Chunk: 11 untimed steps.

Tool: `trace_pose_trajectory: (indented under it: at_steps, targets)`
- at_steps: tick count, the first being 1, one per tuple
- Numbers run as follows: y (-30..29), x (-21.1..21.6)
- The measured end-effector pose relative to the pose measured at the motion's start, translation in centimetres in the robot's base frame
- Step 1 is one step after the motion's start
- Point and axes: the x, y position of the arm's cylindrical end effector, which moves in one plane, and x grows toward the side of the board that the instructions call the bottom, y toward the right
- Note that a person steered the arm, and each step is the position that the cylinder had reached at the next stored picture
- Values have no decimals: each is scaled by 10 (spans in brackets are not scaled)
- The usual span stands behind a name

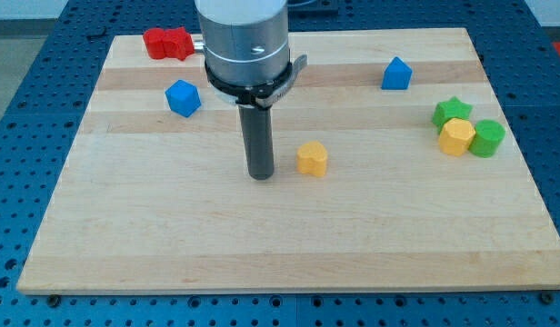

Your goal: Move the yellow heart closer to the yellow hexagon

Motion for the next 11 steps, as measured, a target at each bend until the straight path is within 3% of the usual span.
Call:
trace_pose_trajectory:
  at_steps: [3,5,7,8,11]
  targets:
    - [37,-31]
    - [85,-29]
    - [56,1]
    - [68,11]
    - [117,-15]
